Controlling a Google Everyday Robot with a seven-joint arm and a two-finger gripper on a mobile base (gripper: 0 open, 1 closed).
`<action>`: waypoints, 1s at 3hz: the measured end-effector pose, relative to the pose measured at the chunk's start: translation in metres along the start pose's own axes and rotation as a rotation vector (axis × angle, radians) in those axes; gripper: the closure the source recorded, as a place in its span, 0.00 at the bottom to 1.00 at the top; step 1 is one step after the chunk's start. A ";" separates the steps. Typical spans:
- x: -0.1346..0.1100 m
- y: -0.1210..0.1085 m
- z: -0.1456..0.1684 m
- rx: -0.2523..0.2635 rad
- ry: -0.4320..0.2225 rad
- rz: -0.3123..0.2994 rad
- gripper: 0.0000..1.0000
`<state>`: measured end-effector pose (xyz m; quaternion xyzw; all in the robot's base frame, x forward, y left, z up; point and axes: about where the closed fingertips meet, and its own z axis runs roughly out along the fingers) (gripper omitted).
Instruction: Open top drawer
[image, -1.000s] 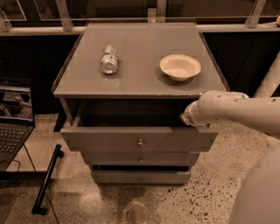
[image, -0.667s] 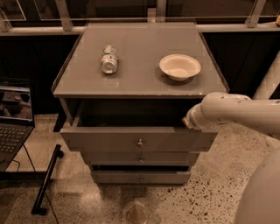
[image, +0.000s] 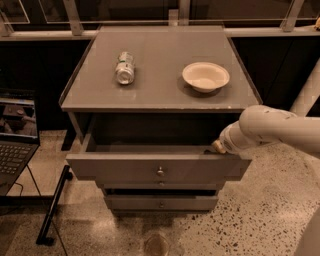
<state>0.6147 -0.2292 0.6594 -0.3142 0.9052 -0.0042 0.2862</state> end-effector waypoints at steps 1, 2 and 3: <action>0.017 0.005 -0.011 -0.048 0.023 -0.028 1.00; 0.027 0.010 -0.016 -0.084 0.036 -0.041 1.00; 0.036 0.017 -0.024 -0.136 0.029 -0.055 1.00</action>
Offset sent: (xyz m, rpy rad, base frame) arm -0.0716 -0.0203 -0.0090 0.0463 0.1643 0.1560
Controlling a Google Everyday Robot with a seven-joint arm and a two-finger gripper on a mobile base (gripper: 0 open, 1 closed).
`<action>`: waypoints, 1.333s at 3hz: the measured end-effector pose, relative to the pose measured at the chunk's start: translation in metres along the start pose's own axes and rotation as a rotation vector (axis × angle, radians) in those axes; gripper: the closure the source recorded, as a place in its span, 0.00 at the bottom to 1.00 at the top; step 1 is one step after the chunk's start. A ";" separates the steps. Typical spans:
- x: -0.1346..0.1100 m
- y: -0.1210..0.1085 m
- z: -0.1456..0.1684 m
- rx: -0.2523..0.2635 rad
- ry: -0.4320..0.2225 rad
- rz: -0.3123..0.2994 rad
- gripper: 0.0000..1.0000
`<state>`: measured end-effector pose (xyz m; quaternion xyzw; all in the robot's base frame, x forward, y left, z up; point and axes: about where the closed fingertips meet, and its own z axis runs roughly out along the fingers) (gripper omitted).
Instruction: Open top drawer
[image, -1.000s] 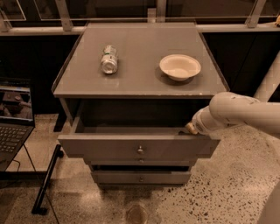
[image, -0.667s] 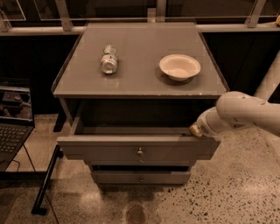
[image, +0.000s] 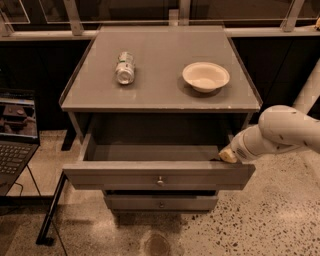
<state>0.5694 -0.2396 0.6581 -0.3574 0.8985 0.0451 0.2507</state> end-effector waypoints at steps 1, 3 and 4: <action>0.007 0.014 -0.009 -0.087 -0.022 -0.029 1.00; 0.011 0.020 -0.020 -0.156 -0.065 -0.042 1.00; 0.017 0.035 -0.005 -0.197 0.003 -0.088 1.00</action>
Offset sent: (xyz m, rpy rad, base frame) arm -0.0417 -0.0025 0.0198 0.1960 0.0406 0.1646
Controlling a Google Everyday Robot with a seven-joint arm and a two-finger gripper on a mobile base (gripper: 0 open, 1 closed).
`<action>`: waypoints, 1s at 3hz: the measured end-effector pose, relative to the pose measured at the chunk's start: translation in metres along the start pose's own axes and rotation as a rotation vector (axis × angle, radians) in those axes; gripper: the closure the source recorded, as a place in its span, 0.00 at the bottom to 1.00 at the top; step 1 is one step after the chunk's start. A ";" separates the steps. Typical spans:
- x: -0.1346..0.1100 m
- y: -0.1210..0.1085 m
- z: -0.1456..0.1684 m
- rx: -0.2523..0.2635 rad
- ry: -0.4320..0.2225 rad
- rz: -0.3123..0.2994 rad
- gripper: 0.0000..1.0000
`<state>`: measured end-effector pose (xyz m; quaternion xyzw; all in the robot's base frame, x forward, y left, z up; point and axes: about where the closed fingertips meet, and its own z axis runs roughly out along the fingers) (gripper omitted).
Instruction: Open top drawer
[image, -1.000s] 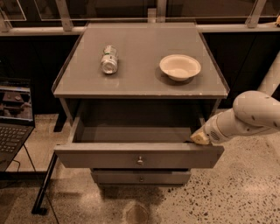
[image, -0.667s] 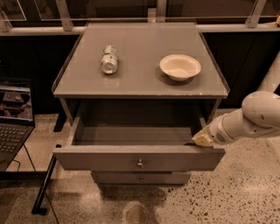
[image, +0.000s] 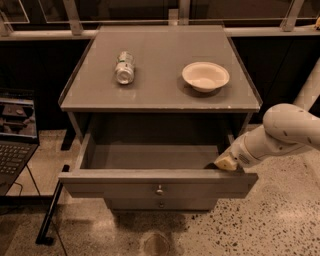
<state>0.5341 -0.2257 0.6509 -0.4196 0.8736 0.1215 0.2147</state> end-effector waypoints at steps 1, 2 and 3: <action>0.000 -0.001 0.000 0.000 0.000 0.000 1.00; 0.018 0.025 0.009 -0.059 0.058 -0.028 1.00; 0.016 0.024 0.006 -0.059 0.058 -0.028 1.00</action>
Offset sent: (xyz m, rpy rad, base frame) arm -0.0727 0.0150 -0.0384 -0.0543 0.1705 0.1401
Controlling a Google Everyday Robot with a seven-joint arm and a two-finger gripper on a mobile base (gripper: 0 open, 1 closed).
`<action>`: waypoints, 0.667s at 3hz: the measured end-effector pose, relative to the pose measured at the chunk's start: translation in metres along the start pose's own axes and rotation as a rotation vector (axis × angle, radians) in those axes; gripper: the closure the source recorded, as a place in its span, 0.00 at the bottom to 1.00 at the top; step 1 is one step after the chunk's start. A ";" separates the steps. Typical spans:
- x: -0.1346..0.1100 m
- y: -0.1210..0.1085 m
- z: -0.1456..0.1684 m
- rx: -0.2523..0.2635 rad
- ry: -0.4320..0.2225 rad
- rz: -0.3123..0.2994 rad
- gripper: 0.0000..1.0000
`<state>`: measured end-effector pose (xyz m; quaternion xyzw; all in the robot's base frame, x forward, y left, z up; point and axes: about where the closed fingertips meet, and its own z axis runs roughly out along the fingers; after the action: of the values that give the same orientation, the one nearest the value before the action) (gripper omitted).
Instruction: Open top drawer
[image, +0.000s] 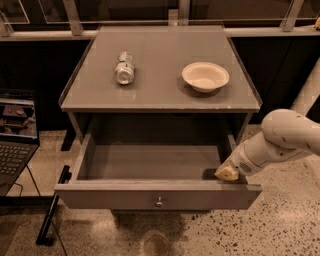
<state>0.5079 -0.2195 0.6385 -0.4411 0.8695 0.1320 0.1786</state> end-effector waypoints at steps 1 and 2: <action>-0.007 -0.001 -0.018 0.079 -0.075 -0.015 1.00; -0.024 -0.001 -0.060 0.225 -0.191 -0.043 1.00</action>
Offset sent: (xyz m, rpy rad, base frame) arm 0.0014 -0.0174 0.1277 0.0324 -0.5188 -0.1338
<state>0.5100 -0.2266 0.7029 -0.4223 0.8482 0.0711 0.3117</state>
